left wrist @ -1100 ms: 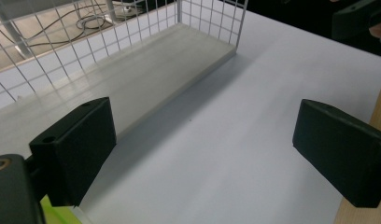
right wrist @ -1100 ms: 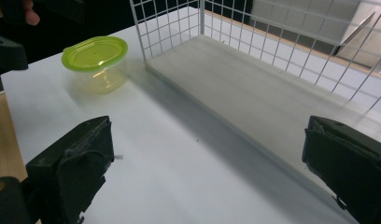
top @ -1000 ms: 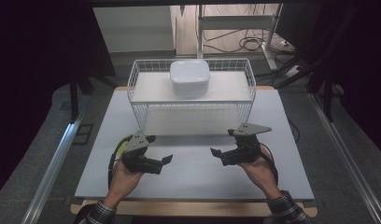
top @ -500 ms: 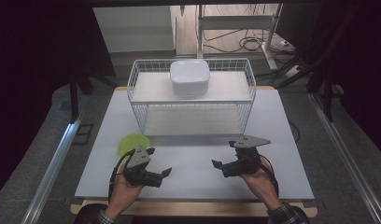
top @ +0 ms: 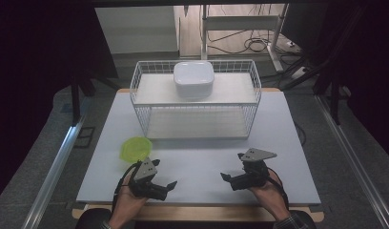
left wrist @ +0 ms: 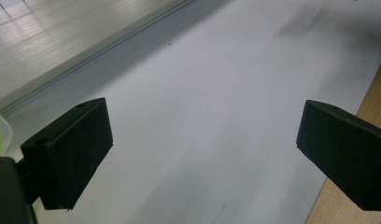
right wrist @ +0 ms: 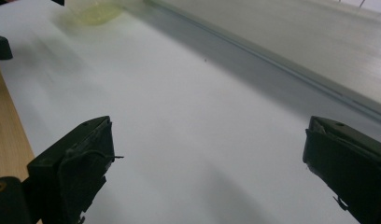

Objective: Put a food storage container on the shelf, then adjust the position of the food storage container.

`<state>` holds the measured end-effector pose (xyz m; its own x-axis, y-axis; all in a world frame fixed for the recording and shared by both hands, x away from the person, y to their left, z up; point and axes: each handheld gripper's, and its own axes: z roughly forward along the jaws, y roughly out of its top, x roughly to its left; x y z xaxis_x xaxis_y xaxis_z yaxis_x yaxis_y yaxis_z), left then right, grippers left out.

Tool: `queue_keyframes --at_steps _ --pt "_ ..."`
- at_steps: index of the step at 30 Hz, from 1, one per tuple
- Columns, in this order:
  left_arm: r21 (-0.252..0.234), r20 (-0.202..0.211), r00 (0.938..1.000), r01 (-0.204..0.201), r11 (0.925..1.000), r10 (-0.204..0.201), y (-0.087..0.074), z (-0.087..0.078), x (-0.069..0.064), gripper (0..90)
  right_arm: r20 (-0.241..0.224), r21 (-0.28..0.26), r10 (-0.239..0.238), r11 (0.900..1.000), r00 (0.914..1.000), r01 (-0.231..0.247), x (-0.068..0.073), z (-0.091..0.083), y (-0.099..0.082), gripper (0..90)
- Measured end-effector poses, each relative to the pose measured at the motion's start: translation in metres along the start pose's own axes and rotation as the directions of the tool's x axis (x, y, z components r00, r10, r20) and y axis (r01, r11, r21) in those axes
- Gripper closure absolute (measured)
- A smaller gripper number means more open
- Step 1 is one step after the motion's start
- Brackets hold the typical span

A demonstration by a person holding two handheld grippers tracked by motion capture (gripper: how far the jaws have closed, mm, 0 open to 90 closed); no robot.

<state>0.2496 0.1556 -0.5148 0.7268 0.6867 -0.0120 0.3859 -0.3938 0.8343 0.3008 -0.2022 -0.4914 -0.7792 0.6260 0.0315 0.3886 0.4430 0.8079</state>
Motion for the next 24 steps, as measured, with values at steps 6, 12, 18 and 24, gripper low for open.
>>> queue_keyframes --at_steps 6,12,18,24 --pt "0.012 0.015 0.9992 0.038 0.9992 -0.038 0.000 0.001 0.001 3.3 0.002 0.024 0.003 0.9997 1.0000 -0.003 -0.002 0.002 -0.004 2.6" --pt "0.039 0.006 0.9993 0.036 0.9986 -0.036 0.003 0.001 0.001 3.8 0.003 0.033 0.002 0.9995 1.0000 -0.002 -0.002 0.005 -0.005 2.7" --pt "0.037 -0.025 0.9997 0.010 0.9993 -0.009 0.011 -0.006 0.002 6.5 0.005 0.042 -0.002 0.9991 1.0000 0.001 -0.003 0.007 -0.005 2.8" --pt "0.043 -0.051 0.9987 -0.003 0.9991 0.006 0.017 -0.018 0.011 33.2 0.008 0.052 0.004 0.9986 1.0000 -0.004 -0.003 0.009 -0.005 3.4"
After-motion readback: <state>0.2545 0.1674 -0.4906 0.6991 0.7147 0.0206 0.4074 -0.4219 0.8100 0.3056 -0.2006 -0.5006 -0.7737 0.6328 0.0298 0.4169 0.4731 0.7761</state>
